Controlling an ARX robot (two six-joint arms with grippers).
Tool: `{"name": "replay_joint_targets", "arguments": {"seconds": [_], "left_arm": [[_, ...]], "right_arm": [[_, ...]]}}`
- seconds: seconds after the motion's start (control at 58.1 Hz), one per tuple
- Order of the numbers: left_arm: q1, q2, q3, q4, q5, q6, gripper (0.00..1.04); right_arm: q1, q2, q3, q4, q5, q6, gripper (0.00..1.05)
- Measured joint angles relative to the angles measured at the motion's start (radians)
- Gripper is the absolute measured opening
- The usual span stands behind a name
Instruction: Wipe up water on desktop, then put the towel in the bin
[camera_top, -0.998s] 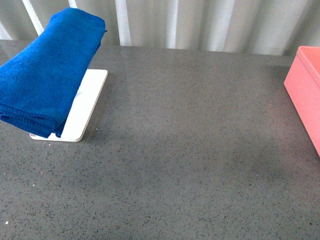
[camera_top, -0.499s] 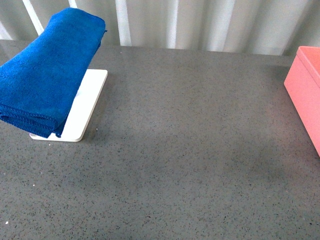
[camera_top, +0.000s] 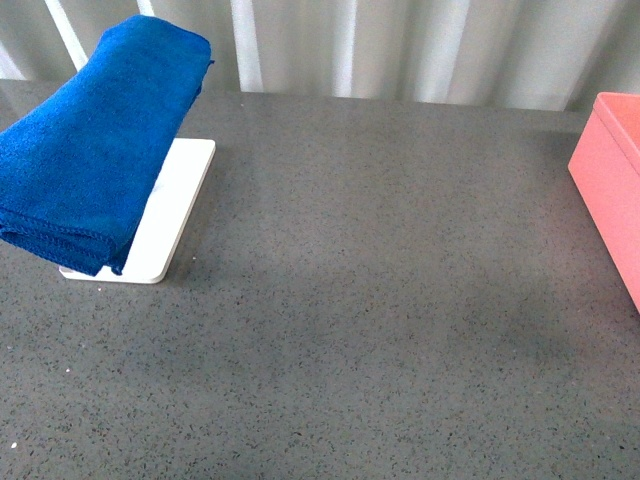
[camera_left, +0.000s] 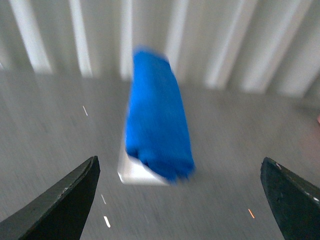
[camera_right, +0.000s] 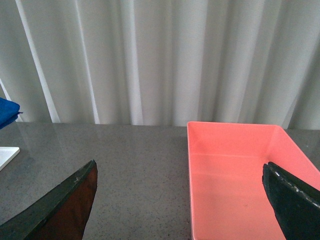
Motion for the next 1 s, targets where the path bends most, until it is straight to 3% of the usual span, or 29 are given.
{"name": "replay_joint_targets", "arguments": {"seconds": [0.086,0.241,0.379,0.585,0.688,0.792,0.998], "left_arm": [[0.062,0.207,0.087,-0.096,0.101,-0.129,0.98],[0.172,0.548,0.249,0.132,0.217,-0.198,0.98],[0.175,0.837,0.442,0.307,0.245,-0.163,0.98],[0.106,1.317,0.811,0.234,0.194,0.014,0.98],[0.057,1.526,1.032,0.122,0.099,0.12,0.98],[0.032,1.628,1.134,0.105,0.045,0.177,0.98],[0.024,1.762,1.263,0.007,0.06,0.236,0.98]], "right_arm": [[0.0,0.0,0.0,0.0,-0.003,0.0,0.98],[0.0,0.0,0.0,0.0,0.0,0.0,0.98],[0.0,0.0,0.0,0.0,-0.001,0.0,0.98],[0.0,0.0,0.0,0.0,0.0,0.0,0.98],[0.0,0.0,0.0,0.0,-0.001,0.0,0.98],[0.0,0.0,0.0,0.0,0.0,0.0,0.98],[0.0,0.0,0.0,0.0,0.0,0.0,0.98]]}}
